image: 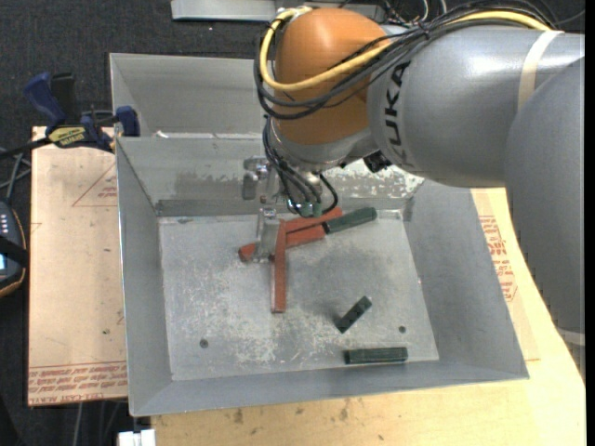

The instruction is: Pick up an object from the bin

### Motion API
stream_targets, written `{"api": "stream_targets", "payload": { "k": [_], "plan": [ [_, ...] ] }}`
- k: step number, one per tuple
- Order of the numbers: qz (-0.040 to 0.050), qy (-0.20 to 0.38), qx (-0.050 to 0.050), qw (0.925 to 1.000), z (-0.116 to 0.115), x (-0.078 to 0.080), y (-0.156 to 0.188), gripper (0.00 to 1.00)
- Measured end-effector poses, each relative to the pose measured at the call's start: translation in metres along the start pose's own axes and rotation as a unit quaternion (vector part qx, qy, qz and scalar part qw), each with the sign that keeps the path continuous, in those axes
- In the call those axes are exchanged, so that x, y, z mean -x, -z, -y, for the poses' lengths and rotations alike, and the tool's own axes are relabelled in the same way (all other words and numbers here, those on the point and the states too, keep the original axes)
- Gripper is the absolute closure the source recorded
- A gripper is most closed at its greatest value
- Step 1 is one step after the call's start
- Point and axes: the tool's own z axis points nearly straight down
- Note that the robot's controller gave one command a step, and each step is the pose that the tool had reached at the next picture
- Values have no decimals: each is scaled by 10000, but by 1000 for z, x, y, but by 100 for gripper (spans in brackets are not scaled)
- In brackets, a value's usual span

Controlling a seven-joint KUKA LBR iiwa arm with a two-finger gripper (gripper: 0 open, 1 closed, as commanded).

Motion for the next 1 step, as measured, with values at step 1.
{"api": "stream_targets", "payload": {
  "k": [1],
  "plan": [
    [39, -16, 4, 10000, 1, 2, 5, 0]
  ]
}}
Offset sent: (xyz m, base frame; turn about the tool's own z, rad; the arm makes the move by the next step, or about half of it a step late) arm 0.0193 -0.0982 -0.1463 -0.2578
